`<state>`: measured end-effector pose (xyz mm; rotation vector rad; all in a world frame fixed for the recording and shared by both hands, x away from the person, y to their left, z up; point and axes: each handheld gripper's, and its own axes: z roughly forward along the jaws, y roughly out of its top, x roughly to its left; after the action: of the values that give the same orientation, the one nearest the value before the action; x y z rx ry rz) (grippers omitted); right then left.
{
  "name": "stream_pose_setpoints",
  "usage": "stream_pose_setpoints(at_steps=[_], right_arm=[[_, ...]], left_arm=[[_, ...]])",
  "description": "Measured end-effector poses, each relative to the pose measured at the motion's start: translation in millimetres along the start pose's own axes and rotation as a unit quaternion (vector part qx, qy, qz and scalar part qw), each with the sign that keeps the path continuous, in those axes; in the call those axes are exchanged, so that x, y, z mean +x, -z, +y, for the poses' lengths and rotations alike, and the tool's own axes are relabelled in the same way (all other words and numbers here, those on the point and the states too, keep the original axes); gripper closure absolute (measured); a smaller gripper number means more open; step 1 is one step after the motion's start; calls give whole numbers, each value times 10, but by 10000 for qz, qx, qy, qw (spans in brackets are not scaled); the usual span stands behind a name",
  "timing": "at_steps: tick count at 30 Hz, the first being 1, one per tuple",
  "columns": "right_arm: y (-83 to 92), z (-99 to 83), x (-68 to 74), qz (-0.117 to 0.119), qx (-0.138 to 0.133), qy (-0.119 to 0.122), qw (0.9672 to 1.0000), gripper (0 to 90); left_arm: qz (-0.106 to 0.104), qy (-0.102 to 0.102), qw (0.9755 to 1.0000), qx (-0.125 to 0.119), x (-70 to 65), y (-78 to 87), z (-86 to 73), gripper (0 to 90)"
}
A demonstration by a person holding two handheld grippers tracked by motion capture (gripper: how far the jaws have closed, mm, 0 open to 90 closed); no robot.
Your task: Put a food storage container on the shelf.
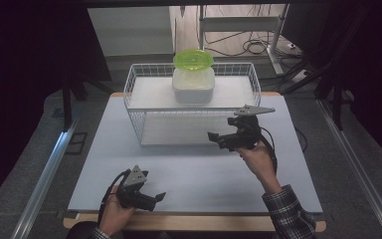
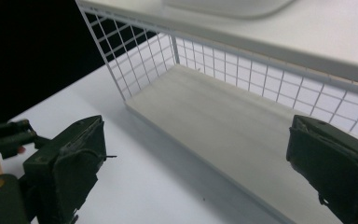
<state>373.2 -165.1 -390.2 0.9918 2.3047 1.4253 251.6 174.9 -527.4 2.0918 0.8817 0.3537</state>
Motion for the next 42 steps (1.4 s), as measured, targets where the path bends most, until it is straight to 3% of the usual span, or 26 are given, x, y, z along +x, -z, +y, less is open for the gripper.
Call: stream_pose_setpoints(at_steps=[7, 20, 42], right_arm=[[20, -193, -57, -35, 119, 23, 9999, 34], [141, -447, -42, -30, 266, 37, 9996, 23], [329, -1032, -146, -367, 469, 2, 9982, 16]], left_arm=[[1, -11, 10000, -10, -5, 1, 1, 20], [4, -47, 10000, -14, -10, 12, 4, 20], [24, -119, 9999, -20, -25, 4, 2, 18]])
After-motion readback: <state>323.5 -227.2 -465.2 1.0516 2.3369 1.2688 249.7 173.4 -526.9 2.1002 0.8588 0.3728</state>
